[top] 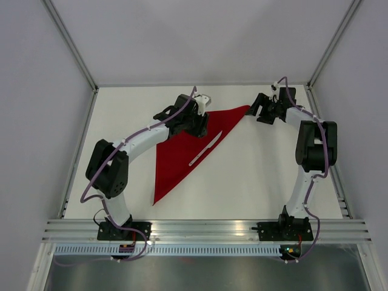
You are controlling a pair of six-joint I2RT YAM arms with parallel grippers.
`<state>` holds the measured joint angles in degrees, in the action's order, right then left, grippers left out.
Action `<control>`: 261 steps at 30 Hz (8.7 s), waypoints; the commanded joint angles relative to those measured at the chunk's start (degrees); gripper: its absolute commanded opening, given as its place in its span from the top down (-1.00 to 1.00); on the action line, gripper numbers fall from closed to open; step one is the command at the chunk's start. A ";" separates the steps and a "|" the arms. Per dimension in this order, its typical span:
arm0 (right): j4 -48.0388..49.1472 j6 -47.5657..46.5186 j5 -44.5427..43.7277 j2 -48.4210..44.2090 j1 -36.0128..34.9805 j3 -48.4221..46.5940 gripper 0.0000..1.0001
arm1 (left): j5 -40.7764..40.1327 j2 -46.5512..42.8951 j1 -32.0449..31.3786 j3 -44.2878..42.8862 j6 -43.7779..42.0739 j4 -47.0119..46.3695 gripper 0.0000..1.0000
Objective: Fold the napkin, place the utensils inside, and roll it up
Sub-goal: Place the utensil onto the napkin, then fold the napkin
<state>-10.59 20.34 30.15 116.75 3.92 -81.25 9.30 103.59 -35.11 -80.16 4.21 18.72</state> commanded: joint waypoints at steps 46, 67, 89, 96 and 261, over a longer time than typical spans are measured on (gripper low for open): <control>24.04 20.71 -7.30 13.95 -2.87 -7.34 0.66 | -7.01 -7.61 0.40 4.66 2.82 -0.53 -0.02; 19.65 -4.40 -3.34 -5.20 -14.71 -3.04 0.80 | -16.40 -17.36 5.58 4.48 17.23 1.58 -0.04; 8.92 -26.66 -11.78 -13.48 -41.80 11.38 0.84 | -21.34 -47.33 7.08 12.22 25.41 14.41 -0.09; 6.81 -29.30 -14.33 -10.67 -47.07 11.56 0.88 | -20.81 -49.01 6.99 14.06 25.67 15.29 -0.09; 49.44 -66.74 -39.29 13.94 -88.47 8.83 0.01 | -20.46 -49.89 17.80 6.07 30.69 23.56 0.03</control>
<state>41.10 -43.86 -8.88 127.50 -83.83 -68.38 -11.88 53.87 -17.15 -73.84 37.17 43.18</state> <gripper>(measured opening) 0.497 0.482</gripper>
